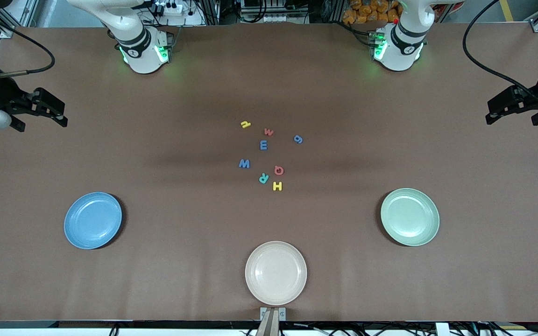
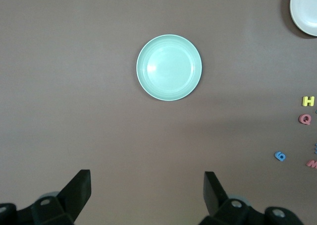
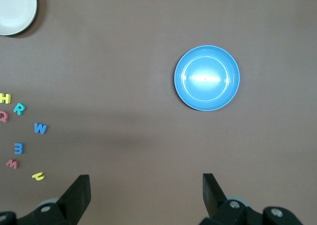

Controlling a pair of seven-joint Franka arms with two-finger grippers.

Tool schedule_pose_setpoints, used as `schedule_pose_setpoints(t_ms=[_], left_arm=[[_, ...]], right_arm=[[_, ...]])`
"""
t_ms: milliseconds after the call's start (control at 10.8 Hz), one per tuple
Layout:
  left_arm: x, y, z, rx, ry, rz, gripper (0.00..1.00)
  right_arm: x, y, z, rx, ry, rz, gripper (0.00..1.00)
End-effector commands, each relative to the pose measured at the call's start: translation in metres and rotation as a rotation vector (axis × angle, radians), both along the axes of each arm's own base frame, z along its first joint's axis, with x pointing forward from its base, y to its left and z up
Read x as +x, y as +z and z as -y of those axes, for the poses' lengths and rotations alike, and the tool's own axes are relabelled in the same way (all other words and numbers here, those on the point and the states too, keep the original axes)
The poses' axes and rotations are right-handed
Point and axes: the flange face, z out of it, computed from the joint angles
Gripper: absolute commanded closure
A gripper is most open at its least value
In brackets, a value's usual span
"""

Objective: Sort uppercase to blue plate, lowercase to green plate
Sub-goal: 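Move the left gripper toward the letters while the right gripper moves out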

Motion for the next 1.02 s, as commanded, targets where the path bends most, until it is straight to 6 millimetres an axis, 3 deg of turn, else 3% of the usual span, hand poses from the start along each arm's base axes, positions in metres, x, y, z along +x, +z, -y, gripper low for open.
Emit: schedule_pose_setpoints(t_ms=[0,185,462,647,925], left_arm=[[-0.004,0.0,0.001,-0.009,0.006,0.003,0.0],[-0.003,-0.004,0.003,-0.009,0.005,-0.006,0.0],[0.002,-0.046,0.027,-0.004,-0.013,-0.085,0.0],[-0.002,-0.076,0.064,-0.004,0.074,-0.108,0.0],[-0.023,-0.133,0.143,0.014,0.186,-0.124,0.0]], right_arm=[[0.004,-0.003,-0.001,0.012,0.01,-0.008,0.0],[0.004,-0.003,-0.004,0.012,0.009,-0.01,0.0],[0.004,-0.01,-0.003,0.014,0.007,-0.03,0.0],[0.009,-0.018,-0.01,0.014,0.013,-0.044,0.0],[0.016,-0.036,-0.01,0.023,0.008,-0.079,0.0]])
